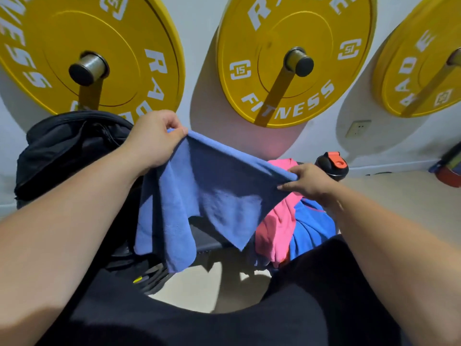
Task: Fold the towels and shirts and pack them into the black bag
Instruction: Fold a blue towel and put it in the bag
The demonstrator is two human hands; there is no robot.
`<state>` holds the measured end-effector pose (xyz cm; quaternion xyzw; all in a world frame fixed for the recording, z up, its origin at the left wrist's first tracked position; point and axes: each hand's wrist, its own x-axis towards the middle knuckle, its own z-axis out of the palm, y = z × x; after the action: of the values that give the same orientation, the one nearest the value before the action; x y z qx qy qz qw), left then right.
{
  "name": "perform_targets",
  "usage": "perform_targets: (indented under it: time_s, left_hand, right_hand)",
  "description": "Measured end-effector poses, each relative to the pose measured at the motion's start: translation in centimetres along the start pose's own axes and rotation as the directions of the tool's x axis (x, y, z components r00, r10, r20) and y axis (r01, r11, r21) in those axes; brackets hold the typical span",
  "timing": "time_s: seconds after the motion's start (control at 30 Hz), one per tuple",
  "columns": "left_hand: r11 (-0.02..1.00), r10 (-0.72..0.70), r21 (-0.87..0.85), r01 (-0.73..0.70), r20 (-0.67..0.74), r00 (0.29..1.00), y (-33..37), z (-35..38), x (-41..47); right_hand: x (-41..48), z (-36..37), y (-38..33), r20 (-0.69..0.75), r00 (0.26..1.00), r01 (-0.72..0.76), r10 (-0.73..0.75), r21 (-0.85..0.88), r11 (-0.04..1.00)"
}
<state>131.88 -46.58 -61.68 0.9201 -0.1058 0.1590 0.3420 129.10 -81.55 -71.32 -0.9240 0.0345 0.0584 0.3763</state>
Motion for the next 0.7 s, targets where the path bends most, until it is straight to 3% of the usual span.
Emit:
perform_targets:
  time_s: [0.07, 0.13, 0.23, 0.3, 0.4, 0.47, 0.6, 0.7]
  left_hand:
    - [0.998, -0.020, 0.053, 0.018, 0.025, 0.999, -1.0, 0.7, -0.6]
    - [0.994, -0.061, 0.096, 0.052, 0.093, 0.994, -1.6, 1.4, -1.4]
    - [0.988, -0.141, 0.101, 0.118, 0.261, 0.955, -2.1, 2.5, -2.0]
    - [0.977, -0.168, -0.044, 0.208, 0.441, 0.882, -2.1, 2.8, -2.4]
    - [0.864, -0.138, -0.221, 0.452, 0.760, 0.635, -1.9, 2.9, -3.2]
    - [0.862, -0.117, -0.204, 0.464, 0.811, 0.573, -2.3, 4.1, -3.4]
    - [0.938, -0.256, -0.032, 0.346, 0.608, 0.751, -4.7, 10.0, -3.0]
    - [0.936, -0.326, 0.033, 0.351, 0.458, 0.827, -6.3, 14.6, -2.7]
  right_hand:
    - [-0.9, -0.7, 1.0, 0.027, 0.999, -0.040, 0.035, 0.217, 0.975]
    - [-1.8, -1.7, 1.2, 0.058, 0.996, -0.081, 0.061, 0.470, 0.879]
    - [-3.2, -3.6, 0.3, 0.071, 0.993, -0.121, 0.099, 0.649, 0.751]
    - [-3.9, -5.1, -0.2, 0.090, 0.990, -0.141, 0.109, 0.644, 0.752]
    - [-4.4, -6.9, -0.6, 0.184, 0.977, -0.192, 0.111, 0.516, 0.835]
    - [-3.9, -7.4, -0.6, 0.199, 0.962, -0.252, 0.186, 0.388, 0.887]
    - [-0.8, -5.4, 1.1, 0.005, 0.939, -0.342, 0.343, 0.091, 0.935]
    - [2.2, -2.1, 2.5, -0.040, 0.904, -0.425, 0.425, 0.026, 0.905]
